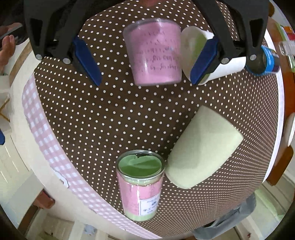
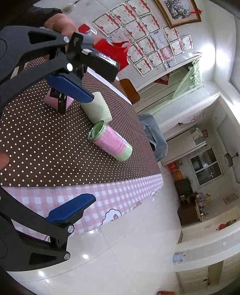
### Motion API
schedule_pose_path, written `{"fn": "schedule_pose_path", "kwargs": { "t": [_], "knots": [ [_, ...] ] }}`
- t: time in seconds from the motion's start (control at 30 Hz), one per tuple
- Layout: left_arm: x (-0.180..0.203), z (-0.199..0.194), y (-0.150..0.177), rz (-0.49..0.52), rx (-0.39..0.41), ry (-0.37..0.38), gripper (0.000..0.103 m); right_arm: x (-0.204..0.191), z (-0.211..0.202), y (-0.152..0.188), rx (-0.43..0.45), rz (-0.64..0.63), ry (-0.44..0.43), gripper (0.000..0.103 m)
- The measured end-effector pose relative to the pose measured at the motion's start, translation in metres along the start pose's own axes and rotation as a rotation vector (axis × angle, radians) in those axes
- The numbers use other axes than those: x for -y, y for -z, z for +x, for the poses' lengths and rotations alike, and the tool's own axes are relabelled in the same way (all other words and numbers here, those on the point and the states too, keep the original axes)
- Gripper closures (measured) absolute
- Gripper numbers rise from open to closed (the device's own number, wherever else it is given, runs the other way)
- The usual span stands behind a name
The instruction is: Flip cup upside down
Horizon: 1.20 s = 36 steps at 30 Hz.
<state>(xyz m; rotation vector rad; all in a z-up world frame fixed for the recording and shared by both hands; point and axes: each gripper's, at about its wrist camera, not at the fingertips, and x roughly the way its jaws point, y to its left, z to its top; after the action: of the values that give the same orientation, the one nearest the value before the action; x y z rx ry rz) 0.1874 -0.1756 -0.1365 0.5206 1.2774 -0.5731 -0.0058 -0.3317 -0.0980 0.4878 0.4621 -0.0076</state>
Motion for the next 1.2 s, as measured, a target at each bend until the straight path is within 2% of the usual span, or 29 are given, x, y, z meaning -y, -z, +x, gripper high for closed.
{"fn": "schedule_pose_path", "kwargs": {
  "t": [0.07, 0.17, 0.37, 0.67, 0.7, 0.73, 0.83, 0.93, 1.1, 1.2],
  "knots": [
    [0.0, 0.008, -0.005, 0.025, -0.03, 0.009, 0.008, -0.001, 0.001, 0.001, -0.003, 0.0, 0.0, 0.006],
    [0.003, 0.022, -0.022, 0.05, -0.048, -0.026, 0.011, -0.003, 0.002, 0.002, -0.004, -0.004, 0.001, 0.006],
    [0.003, 0.034, -0.041, 0.093, -0.082, -0.038, 0.012, -0.005, 0.003, 0.003, -0.007, -0.008, 0.0, 0.006],
    [0.001, 0.03, -0.054, 0.093, -0.106, 0.009, 0.013, -0.011, 0.005, 0.006, -0.011, -0.016, -0.006, 0.006],
    [-0.001, 0.033, -0.054, 0.092, -0.109, -0.007, 0.018, -0.011, 0.005, 0.006, -0.011, -0.018, -0.006, 0.006],
    [-0.007, 0.036, -0.05, 0.084, -0.123, -0.005, 0.029, -0.012, 0.005, 0.006, -0.01, -0.02, -0.006, 0.006],
    [-0.01, 0.042, -0.057, 0.078, -0.134, -0.014, 0.045, -0.012, 0.005, 0.006, -0.009, -0.022, -0.004, 0.006],
    [-0.012, 0.043, -0.06, 0.082, -0.134, -0.017, 0.045, -0.012, 0.005, 0.006, -0.01, -0.021, -0.005, 0.006],
    [-0.011, 0.036, -0.047, 0.052, -0.101, 0.0, 0.045, -0.013, 0.005, 0.006, -0.009, -0.023, -0.007, 0.006],
    [-0.016, 0.025, -0.005, 0.015, -0.056, 0.007, 0.046, -0.015, 0.004, 0.006, -0.007, -0.028, -0.009, 0.006]
  ]
}}
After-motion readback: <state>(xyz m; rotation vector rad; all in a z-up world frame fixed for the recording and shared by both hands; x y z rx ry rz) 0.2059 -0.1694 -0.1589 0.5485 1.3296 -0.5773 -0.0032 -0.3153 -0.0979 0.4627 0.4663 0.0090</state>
